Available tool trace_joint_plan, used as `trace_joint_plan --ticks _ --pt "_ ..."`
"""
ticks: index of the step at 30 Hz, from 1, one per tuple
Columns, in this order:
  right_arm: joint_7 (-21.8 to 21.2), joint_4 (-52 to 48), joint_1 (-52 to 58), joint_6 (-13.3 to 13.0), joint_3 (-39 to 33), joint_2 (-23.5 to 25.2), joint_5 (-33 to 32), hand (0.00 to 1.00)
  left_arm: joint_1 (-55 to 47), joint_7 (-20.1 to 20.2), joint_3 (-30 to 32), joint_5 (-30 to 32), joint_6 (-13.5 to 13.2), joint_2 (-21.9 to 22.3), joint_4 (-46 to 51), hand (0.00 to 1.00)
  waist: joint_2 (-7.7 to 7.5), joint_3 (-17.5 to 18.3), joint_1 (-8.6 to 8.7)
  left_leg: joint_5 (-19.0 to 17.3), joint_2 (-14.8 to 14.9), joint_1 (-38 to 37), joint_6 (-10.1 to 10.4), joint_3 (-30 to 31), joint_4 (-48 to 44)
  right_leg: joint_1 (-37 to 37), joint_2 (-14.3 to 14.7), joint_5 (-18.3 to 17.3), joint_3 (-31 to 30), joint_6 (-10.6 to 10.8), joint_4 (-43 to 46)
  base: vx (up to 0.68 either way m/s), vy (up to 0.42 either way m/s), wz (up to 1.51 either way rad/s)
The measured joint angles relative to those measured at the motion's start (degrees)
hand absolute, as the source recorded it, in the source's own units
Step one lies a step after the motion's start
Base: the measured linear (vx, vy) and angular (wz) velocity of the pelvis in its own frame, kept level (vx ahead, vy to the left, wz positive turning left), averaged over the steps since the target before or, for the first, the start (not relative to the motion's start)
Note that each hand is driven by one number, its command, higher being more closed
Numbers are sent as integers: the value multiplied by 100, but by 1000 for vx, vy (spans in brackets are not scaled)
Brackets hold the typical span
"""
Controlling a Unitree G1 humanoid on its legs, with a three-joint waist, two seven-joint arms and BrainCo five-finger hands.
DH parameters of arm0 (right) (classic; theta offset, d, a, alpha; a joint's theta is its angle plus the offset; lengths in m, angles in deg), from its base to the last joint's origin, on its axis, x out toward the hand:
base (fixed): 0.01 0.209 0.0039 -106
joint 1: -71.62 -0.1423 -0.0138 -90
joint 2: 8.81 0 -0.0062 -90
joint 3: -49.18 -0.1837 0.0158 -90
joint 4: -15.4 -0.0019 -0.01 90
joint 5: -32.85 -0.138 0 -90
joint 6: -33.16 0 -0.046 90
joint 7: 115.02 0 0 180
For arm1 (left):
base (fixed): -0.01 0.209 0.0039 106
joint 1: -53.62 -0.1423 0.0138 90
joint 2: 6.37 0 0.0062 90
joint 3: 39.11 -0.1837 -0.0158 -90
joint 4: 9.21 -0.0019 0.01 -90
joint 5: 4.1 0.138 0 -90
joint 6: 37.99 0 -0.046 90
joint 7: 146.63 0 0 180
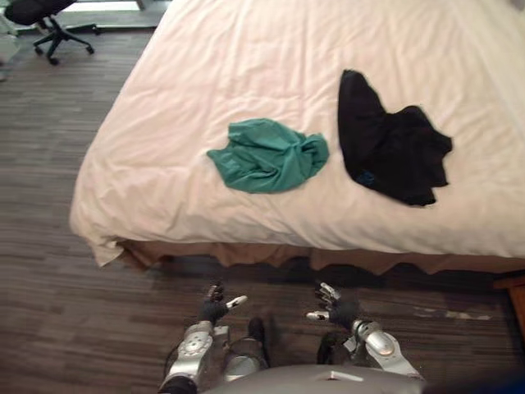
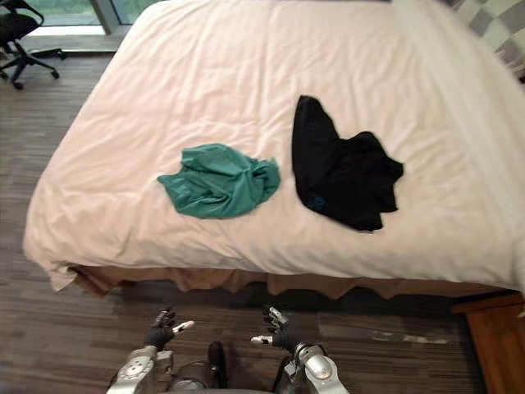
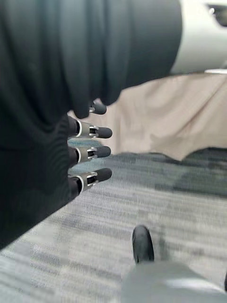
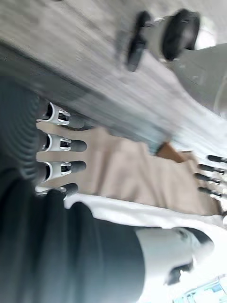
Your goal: Tidy the bed and pick cloth on bed and put in laundry
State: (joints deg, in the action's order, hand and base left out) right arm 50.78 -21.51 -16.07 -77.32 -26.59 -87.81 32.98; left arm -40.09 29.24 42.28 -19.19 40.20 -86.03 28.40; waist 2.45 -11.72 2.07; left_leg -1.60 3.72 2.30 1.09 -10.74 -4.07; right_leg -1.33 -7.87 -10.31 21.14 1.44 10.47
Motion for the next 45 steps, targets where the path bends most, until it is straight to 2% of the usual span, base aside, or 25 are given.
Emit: trace_joint_plan --ticks 4,7,14,16,20,23,25,28,30,31,32,34,36,39,41,42,45 --pt "170 151 -38 -26 28 53 -219 0 -193 91 14 -10 -99 -26 47 0 -190 35 -89 9 7 -468 15 -298 259 -300 43 65 -271 2 -194 55 32 -31" --pt "270 266 -59 -119 8 28 -534 0 -246 213 20 38 -258 1 36 0 -190 38 -115 106 28 -637 117 -461 479 -309 96 164 -465 26 -315 -28 5 -36" --pt "720 305 -35 -111 -22 37 -680 0 -257 117 18 133 -253 53 -20 0 -148 59 -49 299 74 -998 291 -598 881 -439 186 241 -547 8 -355 -56 -8 -10" --pt "924 306 -28 1 -117 44 -821 0 -279 -21 21 125 -250 61 -78 0 -112 82 7 303 74 -1131 297 -624 961 -526 195 267 -575 29 -382 -60 9 -8" --pt "1201 418 -14 212 -437 62 -1332 0 -446 -374 217 -71 -219 78 -120 0 -69 126 -6 228 106 -1247 339 -928 963 -541 244 398 -775 36 -579 -65 36 -36" --pt "1436 546 36 274 -1078 88 -1907 0 -527 -761 521 -513 -201 89 -331 0 -84 134 3 219 159 -1324 341 -1131 961 -613 328 552 -925 34 -797 -25 -3 -37" --pt "1598 592 293 279 -1937 90 -2277 0 -555 -1020 945 -1007 -107 79 -360 0 -121 158 9 204 199 -1402 362 -1199 960 -733 374 603 -936 21 -927 11 -28 -9" --pt "1748 550 527 253 -2825 32 -2559 0 -607 -1249 1634 -1417 -27 69 -352 0 -129 204 6 197 240 -1429 373 -1231 960 -768 414 604 -931 21 -970 15 -44 -5" --pt "1942 152 874 205 -3581 -71 -2705 0 -635 -1389 2410 -1856 34 65 -309 0 -86 257 5 189 265 -1427 384 -1271 960 -816 428 602 -913 21 -984 38 -33 -2" --pt "1977 0 954 192 -3755 -86 -2709 0 -644 -1396 2598 -1953 36 57 -262 0 -78 264 2 188 269 -1427 386 -1287 960 -820 429 600 -905 20 -983 0 -26 -3" --pt "2016 -406 1090 178 -4185 -129 -2808 0 -688 -1423 3136 -2118 34 37 -73 0 -66 286 -14 167 291 -1414 417 -1382 958 -822 431 594 -895 25 -982 -30 -18 -4" --pt "1980 -850 1198 131 -4581 -228 -2878 0 -724 -1451 3662 -2267 33 -28 174 0 -68 326 -15 79 317 -1404 390 -1433 899 -845 417 553 -826 77 -963 -21 -13 7" --pt "1861 -1425 1349 -23 -5208 -522 -2900 0 -763 -1391 4344 -2250 10 -321 545 0 -117 488 -3 -111 449 -1365 390 -1873 677 -886 351 393 -614 130 -928 -2 -9 32" --pt "1711 -2184 1355 -238 -5462 -960 -2803 0 -973 -1323 4792 -2062 -113 -747 1054 0 -174 792 -24 -132 441 -1338 452 -1935 696 -795 321 304 -600 112 -830 92 -11 6" --pt "1624 -2720 1330 -320 -5434 -1168 -2631 0 -1068 -1285 4934 -1862 -268 -995 1529 0 -216 920 -36 -104 444 -1336 423 -1935 686 -802 339 294 -588 106 -833 133 -28 2" --pt "1548 -3005 1290 -328 -5416 -1304 -2507 0 -1066 -1237 4935 -1607 -384 -1179 1849 0 -187 992 -97 -92 444 -1334 425 -1933 685 -805 349 291 -565 106 -845 98 -35 2" --pt "1335 -3265 994 -328 -5358 -1697 -2099 0 -949 -1217 4972 -951 -545 -1602 2597 0 -299 1038 -128 -91 433 -1317 423 -1851 680 -814 367 289 -471 104 -897 111 -44 9"
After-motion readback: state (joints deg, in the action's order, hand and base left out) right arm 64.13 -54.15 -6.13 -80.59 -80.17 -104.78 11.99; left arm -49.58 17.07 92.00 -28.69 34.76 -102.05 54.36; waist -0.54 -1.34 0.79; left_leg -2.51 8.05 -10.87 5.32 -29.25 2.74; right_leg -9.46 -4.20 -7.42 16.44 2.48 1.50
